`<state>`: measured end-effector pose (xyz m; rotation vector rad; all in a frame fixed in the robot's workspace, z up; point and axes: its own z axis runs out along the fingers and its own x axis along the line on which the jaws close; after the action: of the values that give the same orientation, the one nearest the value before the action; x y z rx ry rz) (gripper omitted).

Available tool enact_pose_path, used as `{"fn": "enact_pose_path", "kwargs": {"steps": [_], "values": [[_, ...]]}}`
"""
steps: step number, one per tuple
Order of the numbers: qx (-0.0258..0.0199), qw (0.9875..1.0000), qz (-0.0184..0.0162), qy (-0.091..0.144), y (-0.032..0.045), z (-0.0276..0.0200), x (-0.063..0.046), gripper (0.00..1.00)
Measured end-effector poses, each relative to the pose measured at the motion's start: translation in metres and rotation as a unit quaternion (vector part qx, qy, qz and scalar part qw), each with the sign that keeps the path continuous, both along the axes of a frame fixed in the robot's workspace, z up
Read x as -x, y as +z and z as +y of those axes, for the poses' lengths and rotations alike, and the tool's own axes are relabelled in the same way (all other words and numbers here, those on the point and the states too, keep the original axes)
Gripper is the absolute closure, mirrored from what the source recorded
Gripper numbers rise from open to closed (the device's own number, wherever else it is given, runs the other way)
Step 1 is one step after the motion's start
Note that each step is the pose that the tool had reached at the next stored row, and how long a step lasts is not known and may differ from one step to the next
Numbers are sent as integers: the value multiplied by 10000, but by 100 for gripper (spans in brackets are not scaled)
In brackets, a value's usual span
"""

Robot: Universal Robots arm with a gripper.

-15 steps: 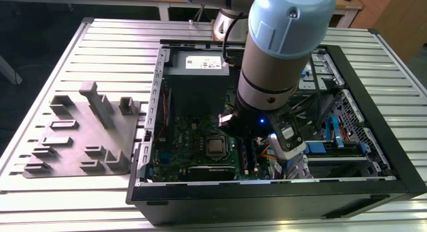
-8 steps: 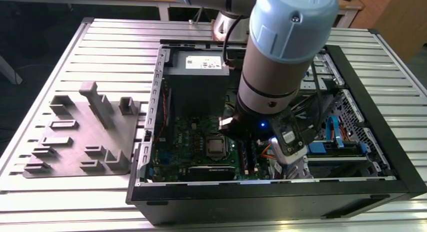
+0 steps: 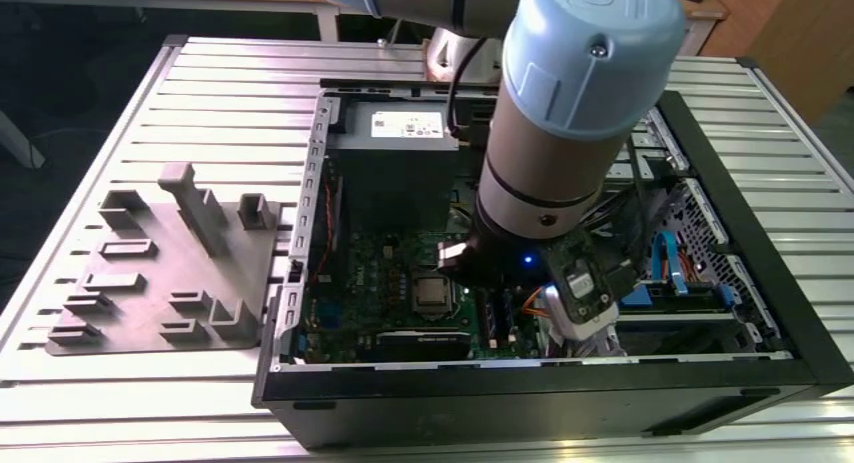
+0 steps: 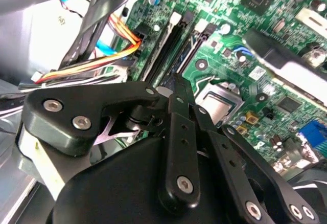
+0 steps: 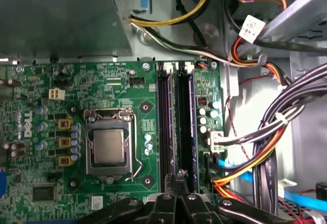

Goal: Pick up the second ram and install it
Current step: 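Press down the second ram until it locks into place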

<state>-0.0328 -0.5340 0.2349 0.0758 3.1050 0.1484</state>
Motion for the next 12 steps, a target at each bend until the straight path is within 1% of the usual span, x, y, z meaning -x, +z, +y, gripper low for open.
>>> {"fn": "enact_pose_path", "kwargs": {"steps": [2,3,7,10,12], "values": [[1,10000,1,0,0,-21,0,93],[1,10000,1,-1,-1,-24,0,93],[10,10000,2,0,-7,-24,-28,93],[11,10000,2,-1,-28,-25,-30,93],[12,10000,3,0,-46,-34,-30,93]]}}
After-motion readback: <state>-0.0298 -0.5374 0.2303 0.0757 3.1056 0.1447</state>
